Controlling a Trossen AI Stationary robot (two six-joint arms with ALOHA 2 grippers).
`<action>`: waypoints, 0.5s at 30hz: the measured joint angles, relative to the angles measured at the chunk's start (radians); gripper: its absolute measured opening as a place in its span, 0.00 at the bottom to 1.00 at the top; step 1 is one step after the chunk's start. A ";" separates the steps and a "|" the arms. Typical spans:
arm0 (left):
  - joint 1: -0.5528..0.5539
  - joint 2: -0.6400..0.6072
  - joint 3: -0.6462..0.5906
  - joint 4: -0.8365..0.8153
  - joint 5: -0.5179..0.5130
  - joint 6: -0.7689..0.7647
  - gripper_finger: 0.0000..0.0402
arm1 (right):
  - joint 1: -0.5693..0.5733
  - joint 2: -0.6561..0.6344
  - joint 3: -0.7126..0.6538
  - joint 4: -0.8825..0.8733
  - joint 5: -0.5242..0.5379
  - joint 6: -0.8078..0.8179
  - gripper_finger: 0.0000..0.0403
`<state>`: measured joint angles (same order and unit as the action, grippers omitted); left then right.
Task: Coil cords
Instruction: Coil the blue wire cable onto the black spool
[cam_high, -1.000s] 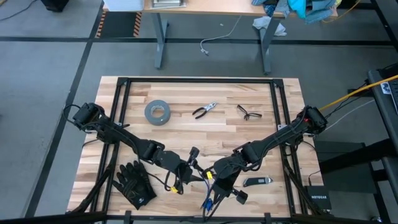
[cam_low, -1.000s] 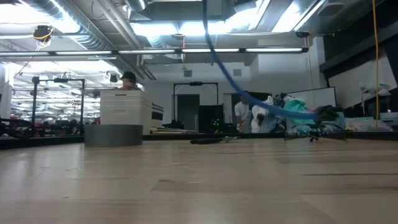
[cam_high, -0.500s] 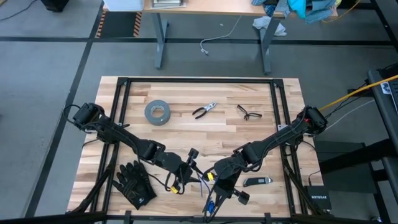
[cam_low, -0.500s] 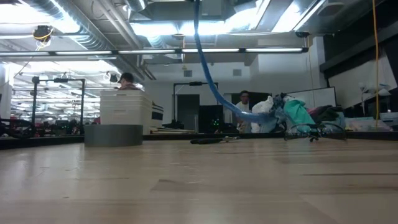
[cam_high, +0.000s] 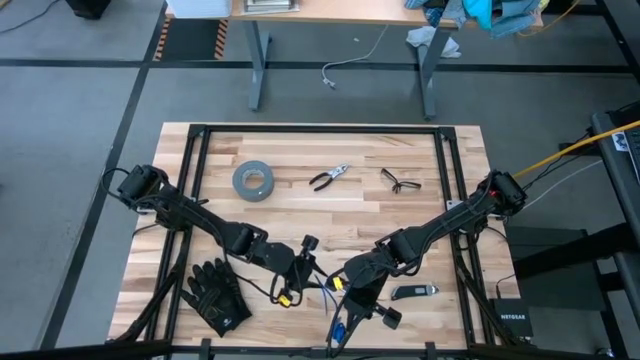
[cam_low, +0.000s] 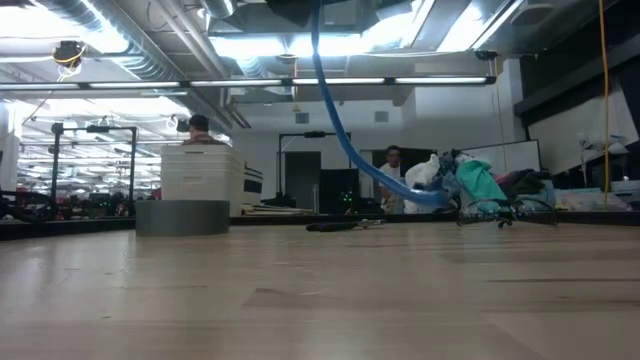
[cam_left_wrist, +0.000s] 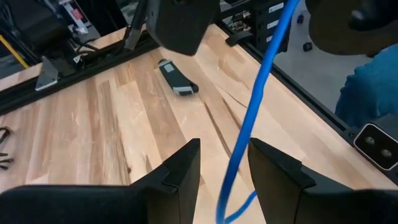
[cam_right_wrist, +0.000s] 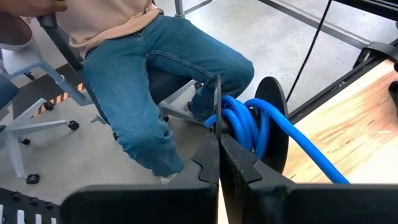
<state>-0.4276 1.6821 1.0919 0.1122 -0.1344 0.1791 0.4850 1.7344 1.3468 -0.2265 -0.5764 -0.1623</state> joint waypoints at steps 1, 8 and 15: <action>-0.002 0.000 0.000 -0.001 0.000 -0.005 0.32 | 0.000 0.000 0.000 0.000 -0.004 0.000 0.00; -0.006 0.000 -0.001 -0.054 -0.007 -0.039 0.32 | 0.010 0.000 0.000 0.000 -0.011 0.000 0.00; -0.004 0.000 -0.001 -0.070 -0.016 -0.067 0.32 | 0.013 -0.001 0.000 0.000 -0.010 0.000 0.00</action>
<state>-0.4316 1.6821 1.0908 0.0419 -0.1502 0.1119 0.4984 1.7336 1.3472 -0.2265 -0.5869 -0.1619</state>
